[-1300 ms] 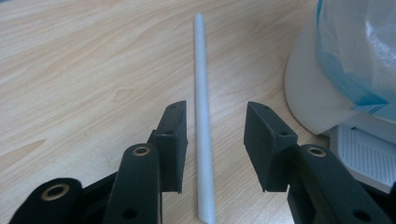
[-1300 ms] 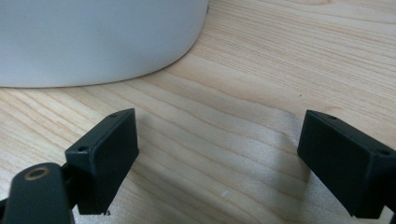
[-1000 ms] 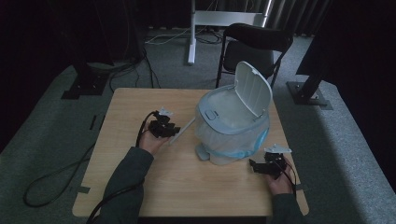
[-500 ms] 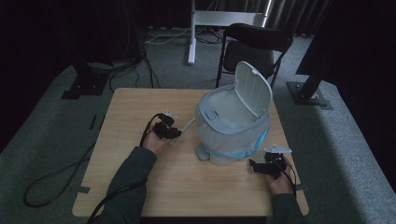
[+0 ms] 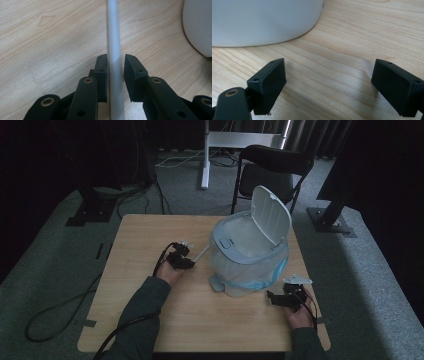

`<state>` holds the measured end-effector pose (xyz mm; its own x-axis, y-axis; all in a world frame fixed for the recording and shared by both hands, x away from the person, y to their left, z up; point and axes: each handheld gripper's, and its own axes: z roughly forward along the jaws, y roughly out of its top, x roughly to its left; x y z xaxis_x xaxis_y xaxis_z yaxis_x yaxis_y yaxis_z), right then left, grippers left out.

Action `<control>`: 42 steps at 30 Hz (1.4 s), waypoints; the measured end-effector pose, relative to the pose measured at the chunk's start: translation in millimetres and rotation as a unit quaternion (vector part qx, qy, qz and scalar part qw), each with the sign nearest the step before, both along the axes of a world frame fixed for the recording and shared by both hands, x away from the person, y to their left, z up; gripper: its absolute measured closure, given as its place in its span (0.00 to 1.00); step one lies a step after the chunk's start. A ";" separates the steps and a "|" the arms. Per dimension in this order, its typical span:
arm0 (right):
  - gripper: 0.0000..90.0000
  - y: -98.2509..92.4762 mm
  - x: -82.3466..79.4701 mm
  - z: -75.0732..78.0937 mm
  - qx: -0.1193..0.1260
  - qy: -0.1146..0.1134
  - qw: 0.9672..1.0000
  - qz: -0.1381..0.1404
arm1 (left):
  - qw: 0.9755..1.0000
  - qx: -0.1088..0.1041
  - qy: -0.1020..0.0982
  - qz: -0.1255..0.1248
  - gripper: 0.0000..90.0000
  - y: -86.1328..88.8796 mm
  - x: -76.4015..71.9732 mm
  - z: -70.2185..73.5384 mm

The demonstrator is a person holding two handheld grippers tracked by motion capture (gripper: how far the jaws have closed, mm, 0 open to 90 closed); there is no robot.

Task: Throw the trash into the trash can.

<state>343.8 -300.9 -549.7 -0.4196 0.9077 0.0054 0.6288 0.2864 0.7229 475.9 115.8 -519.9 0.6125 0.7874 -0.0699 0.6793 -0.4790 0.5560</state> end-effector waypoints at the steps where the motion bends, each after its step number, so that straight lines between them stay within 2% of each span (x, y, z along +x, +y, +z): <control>1: 0.13 0.0 0.0 0.0 0.000 0.000 1.000 0.000 | 1.000 0.000 0.001 0.001 0.82 -0.7 0.6 -0.4; 10: 0.13 0.0 0.0 0.0 0.000 0.000 1.000 0.000 | 1.000 0.007 -0.001 0.006 0.87 -4.7 3.7 -0.2; 25: 0.13 0.0 0.0 0.0 0.000 0.000 1.000 0.000 | 1.000 0.010 0.001 -0.001 0.88 -7.5 2.9 0.3; 33: 0.13 0.0 0.0 0.0 0.000 0.000 1.000 0.000 | 1.000 -0.002 -0.003 0.005 0.88 -0.5 0.0 -0.8; 42: 0.13 0.0 0.0 0.0 0.000 0.000 1.000 0.000 | 1.000 -0.021 -0.018 0.013 0.88 9.9 -3.6 9.4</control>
